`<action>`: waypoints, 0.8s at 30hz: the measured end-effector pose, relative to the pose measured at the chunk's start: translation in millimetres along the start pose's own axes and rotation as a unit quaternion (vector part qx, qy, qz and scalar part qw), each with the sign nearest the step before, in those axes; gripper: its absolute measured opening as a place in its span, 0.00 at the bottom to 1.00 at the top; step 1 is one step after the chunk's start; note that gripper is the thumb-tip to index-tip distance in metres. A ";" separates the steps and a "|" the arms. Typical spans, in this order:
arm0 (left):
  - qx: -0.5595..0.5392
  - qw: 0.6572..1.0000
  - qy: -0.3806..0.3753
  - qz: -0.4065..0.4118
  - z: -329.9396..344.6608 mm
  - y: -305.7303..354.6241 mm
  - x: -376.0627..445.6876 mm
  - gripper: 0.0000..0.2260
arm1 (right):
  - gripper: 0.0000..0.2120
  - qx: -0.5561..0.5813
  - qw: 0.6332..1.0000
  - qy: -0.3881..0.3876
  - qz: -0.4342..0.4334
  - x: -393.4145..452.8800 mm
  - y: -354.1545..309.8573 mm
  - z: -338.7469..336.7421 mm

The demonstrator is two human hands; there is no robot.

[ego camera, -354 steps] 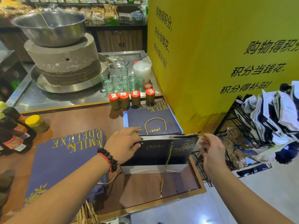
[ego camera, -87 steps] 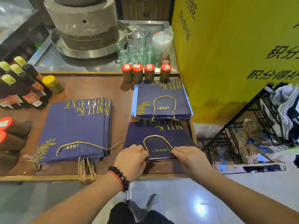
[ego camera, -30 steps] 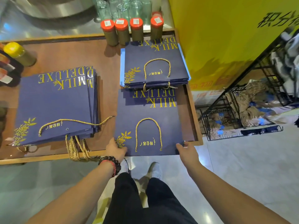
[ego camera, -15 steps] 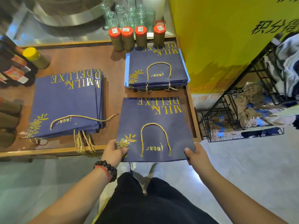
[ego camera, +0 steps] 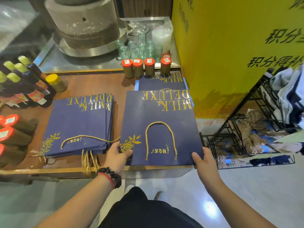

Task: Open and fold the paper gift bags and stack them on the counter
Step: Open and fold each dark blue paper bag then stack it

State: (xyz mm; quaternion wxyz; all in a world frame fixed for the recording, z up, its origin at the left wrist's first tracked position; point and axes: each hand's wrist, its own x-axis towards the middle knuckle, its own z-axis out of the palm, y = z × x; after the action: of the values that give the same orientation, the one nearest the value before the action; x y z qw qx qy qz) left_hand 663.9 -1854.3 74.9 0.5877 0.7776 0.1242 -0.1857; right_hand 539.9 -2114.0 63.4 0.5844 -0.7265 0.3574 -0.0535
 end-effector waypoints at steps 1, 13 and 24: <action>-0.005 1.000 -0.001 0.003 3.3 6.3 5.5 0.12 | 0.09 -0.005 1.000 0.005 -0.006 6.8 -6.6 0.2; 0.017 0.996 -0.057 -0.060 41.5 52.0 113.1 0.12 | 0.03 -0.060 0.996 0.019 0.055 118.7 -40.6 14.1; 0.152 0.986 0.047 -0.047 73.3 79.7 186.2 0.25 | 0.05 -0.135 0.986 0.061 0.075 217.0 -62.6 27.6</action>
State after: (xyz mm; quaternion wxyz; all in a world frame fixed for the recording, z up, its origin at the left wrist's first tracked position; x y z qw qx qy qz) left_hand 853.8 -1951.5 45.5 0.4466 0.8591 0.1584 -0.1934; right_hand 742.5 -2214.1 36.6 0.4605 -0.7654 0.4495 -0.0048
